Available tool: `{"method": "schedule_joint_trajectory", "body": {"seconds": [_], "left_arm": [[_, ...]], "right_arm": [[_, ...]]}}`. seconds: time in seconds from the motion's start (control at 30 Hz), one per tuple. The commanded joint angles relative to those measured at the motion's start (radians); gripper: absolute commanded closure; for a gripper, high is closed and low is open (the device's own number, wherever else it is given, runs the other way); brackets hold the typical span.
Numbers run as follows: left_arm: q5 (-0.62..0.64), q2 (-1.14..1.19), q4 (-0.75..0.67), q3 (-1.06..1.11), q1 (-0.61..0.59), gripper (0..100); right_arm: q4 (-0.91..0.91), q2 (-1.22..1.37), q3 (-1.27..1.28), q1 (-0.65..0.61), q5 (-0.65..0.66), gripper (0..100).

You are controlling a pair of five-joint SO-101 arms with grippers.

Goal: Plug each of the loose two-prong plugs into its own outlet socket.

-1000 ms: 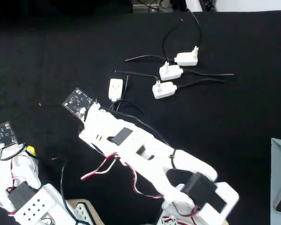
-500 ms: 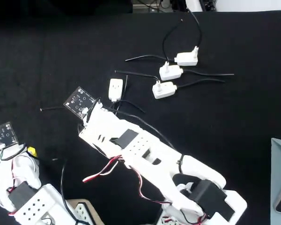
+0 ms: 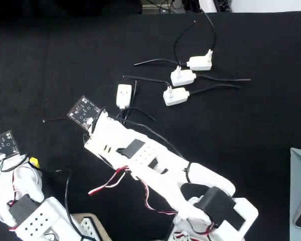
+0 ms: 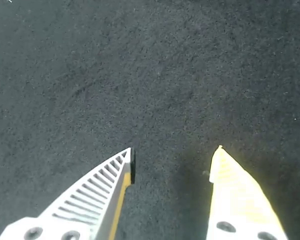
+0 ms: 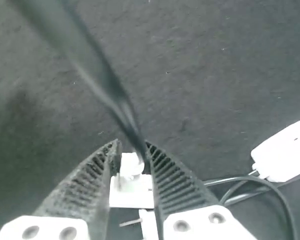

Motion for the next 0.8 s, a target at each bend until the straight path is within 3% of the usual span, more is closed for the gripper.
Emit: {"method": "schedule_joint_trajectory", "body": {"seconds": [0.0,0.77], "left_arm": [[0.008,-0.009,0.006,-0.007,-0.001,75],[0.008,-0.009,0.006,-0.007,-0.001,75]], "right_arm": [[-0.002,0.001,-0.001,-0.037,0.009,98.7],[-0.041,0.073,0.008,0.000,0.114,98.7]]}}
